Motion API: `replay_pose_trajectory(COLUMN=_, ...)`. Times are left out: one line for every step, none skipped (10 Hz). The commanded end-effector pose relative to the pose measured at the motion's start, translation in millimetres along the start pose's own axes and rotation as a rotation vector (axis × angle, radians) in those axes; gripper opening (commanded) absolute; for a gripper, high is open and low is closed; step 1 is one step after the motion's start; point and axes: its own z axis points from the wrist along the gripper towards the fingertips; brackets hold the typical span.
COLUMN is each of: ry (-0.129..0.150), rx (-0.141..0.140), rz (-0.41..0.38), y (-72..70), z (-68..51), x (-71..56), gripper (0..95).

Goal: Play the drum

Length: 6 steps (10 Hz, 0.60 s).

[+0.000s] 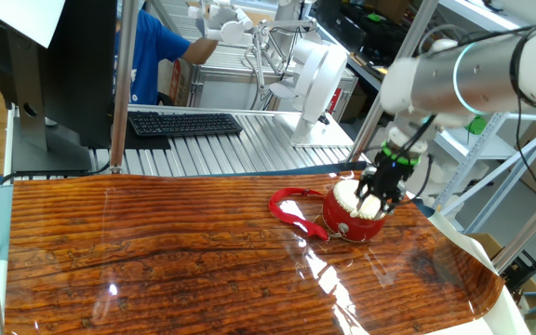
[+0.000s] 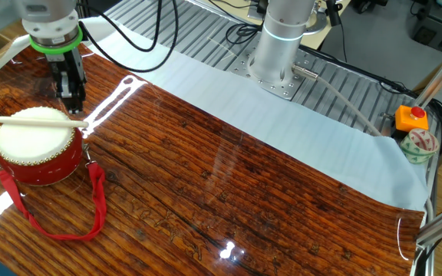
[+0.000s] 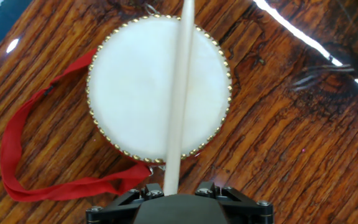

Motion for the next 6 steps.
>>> replay_pose_trajectory(ry=0.017, rx=-0.005, rz=-0.014, y=2.5, z=-0.9, x=1.5, gripper=38.0)
replay_pose_trajectory(ry=0.018, rx=-0.007, rz=-0.021, y=3.3, z=-0.7, x=1.3, gripper=38.0)
replay_pose_trajectory(ry=0.018, rx=-0.009, rz=-0.022, y=3.8, z=-0.6, x=1.0, gripper=38.0)
replay_pose_trajectory(ry=0.018, rx=-0.009, rz=-0.021, y=6.1, z=0.2, x=0.3, gripper=38.0)
replay_pose_trajectory(ry=0.017, rx=-0.010, rz=-0.013, y=10.1, z=2.7, x=0.4, gripper=38.0)
replay_pose_trajectory(ry=0.015, rx=-0.009, rz=-0.012, y=14.6, z=6.2, x=0.8, gripper=38.0)
